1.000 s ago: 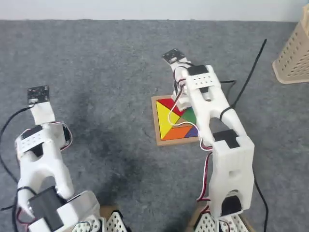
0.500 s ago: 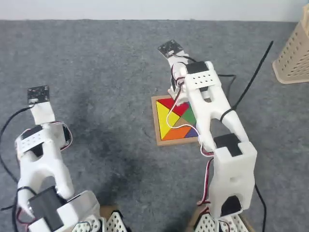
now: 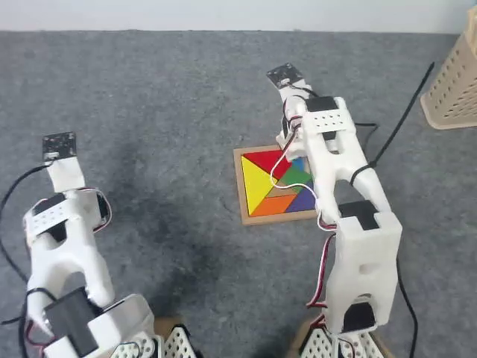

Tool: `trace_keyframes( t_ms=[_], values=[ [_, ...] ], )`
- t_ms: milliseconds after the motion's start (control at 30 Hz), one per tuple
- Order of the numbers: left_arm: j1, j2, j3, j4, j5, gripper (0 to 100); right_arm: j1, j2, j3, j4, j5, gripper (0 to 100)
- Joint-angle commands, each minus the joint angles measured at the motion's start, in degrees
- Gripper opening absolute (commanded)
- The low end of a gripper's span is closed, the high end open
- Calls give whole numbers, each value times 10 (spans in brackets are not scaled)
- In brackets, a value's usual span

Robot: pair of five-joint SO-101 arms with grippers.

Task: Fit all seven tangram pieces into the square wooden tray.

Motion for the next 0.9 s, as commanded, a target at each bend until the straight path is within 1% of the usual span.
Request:
trace_keyframes(
  t_ms=[0, 333, 433, 633, 867],
  values=[
    [4, -1, 1, -11, -5, 102, 13, -6, -29, -6, 26, 6],
    [4, -1, 1, -11, -5, 102, 13, -49, -37, -7, 15, 6],
    [4, -1, 1, -11, -5, 102, 5, -59, -37, -11, -4, 6],
    [4, -1, 1, -11, -5, 102, -4, -20, -34, -8, -4, 6],
    [4, -1, 1, -11, -5, 102, 22, 8, -33, -5, -4, 6]
  ],
)
